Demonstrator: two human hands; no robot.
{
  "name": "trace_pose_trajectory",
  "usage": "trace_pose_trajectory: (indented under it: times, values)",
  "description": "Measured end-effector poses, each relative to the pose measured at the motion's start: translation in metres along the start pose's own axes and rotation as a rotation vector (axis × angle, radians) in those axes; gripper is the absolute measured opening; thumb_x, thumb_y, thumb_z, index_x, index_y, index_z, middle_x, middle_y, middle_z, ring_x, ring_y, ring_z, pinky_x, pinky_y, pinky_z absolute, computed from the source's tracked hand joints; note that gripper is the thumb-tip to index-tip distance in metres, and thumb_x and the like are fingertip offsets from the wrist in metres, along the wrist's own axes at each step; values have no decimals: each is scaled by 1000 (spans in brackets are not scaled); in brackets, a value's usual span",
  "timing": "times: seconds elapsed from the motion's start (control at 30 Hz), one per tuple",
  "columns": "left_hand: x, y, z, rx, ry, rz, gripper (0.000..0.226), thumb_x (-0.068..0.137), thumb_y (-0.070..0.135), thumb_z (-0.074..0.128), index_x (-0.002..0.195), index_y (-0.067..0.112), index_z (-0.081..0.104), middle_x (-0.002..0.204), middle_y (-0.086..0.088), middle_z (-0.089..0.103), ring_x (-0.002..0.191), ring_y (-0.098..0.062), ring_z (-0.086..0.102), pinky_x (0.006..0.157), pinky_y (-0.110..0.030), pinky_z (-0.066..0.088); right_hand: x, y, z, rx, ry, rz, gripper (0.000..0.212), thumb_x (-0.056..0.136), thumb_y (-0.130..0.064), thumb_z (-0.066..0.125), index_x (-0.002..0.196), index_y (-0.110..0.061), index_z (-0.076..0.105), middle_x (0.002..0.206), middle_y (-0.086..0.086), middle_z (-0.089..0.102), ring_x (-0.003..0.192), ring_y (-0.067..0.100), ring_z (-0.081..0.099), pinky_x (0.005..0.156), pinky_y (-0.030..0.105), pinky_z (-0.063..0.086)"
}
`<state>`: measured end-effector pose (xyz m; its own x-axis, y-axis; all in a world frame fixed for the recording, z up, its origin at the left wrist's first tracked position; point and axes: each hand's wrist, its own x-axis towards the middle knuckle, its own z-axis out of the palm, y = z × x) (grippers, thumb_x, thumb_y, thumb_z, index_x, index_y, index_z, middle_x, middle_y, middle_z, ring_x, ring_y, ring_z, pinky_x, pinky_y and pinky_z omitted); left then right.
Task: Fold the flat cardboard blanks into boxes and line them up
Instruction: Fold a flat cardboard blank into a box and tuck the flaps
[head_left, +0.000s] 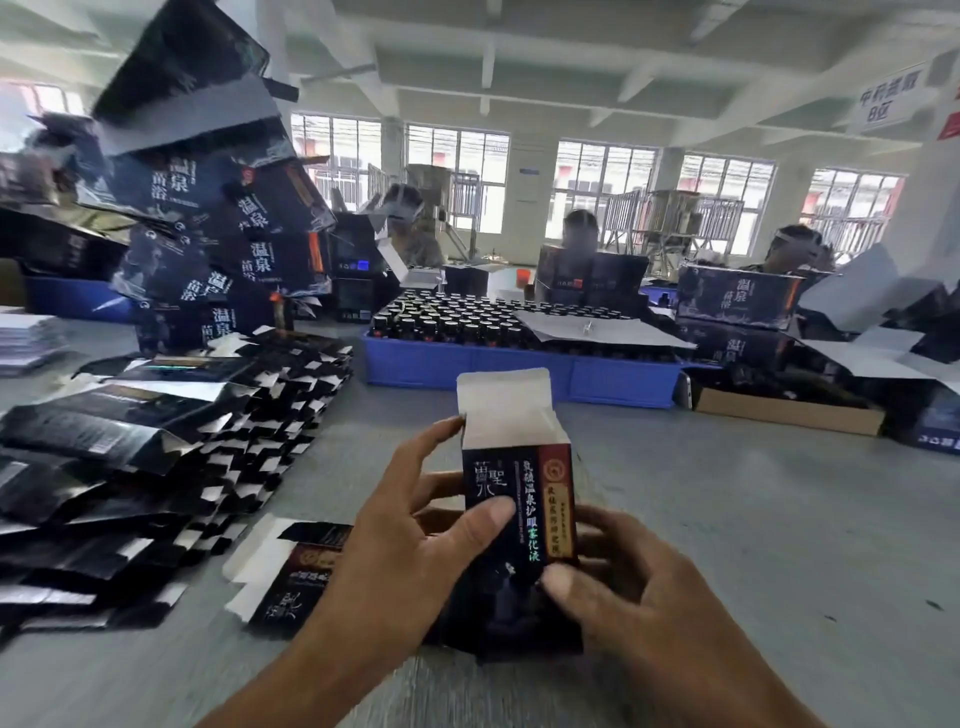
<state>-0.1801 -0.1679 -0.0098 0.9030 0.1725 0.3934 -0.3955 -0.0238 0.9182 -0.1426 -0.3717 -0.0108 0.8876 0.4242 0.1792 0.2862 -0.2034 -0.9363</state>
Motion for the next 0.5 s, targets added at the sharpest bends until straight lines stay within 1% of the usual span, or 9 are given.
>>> trace_pose_trajectory:
  times: [0.03,0.07,0.13,0.23,0.27,0.33,0.4,0.43,0.5]
  values:
    - [-1,0,0,20,-4,15,60,76,37,80,121,64,51,111,11,73,99,-13,72,71,-31,62,0,-1,-3,23,59,-41,65,66,-63,84,123,-47,57,110,-26,71,103,-1,69,79,17,56]
    - [-2,-2,0,44,-8,30,61,76,37,79,122,65,50,112,14,72,100,-12,72,73,-31,62,1,-3,-6,44,104,-89,59,68,-63,80,122,-54,57,112,-27,70,105,-2,68,79,15,56]
    - [-4,-3,2,95,-16,59,61,77,39,78,125,65,50,116,20,68,102,-10,70,75,-31,61,0,-6,-9,60,141,-181,51,71,-58,70,119,-64,56,117,-27,68,108,-4,66,78,9,54]
    - [-8,-2,5,138,-57,93,59,77,44,74,127,65,50,119,33,61,103,-3,68,73,-26,61,-2,-8,-9,38,134,-254,50,78,-56,65,123,-68,51,123,-30,64,114,-5,62,80,8,52]
    - [-9,-2,6,159,-72,103,59,77,46,73,127,65,50,119,34,60,104,-2,68,72,-25,61,-2,-8,-8,22,127,-266,49,81,-54,63,126,-68,50,125,-30,63,115,-5,62,82,9,52]
    - [-10,-4,7,181,-94,105,56,76,48,73,127,64,53,120,29,62,105,-5,68,72,-25,61,-4,-8,-10,-21,118,-293,46,88,-50,60,130,-65,48,129,-28,61,118,-2,61,88,17,55]
    - [-11,-5,8,183,-109,104,53,77,49,72,126,60,55,119,23,65,103,-9,70,71,-26,61,-5,-7,-12,-60,120,-304,42,94,-51,57,131,-66,48,131,-30,59,119,-4,60,93,23,54]
    - [-11,-5,7,186,-113,116,52,78,48,72,126,59,56,118,21,66,102,-10,71,71,-26,61,-6,-7,-13,-75,118,-306,38,96,-54,56,131,-66,48,131,-31,59,119,-5,59,94,24,52]
    - [-12,-6,7,197,-119,131,48,80,47,71,125,57,58,116,18,68,99,-10,72,71,-23,60,-7,-7,-14,-101,110,-310,37,93,-60,53,130,-67,49,131,-31,59,119,-7,58,93,19,50]
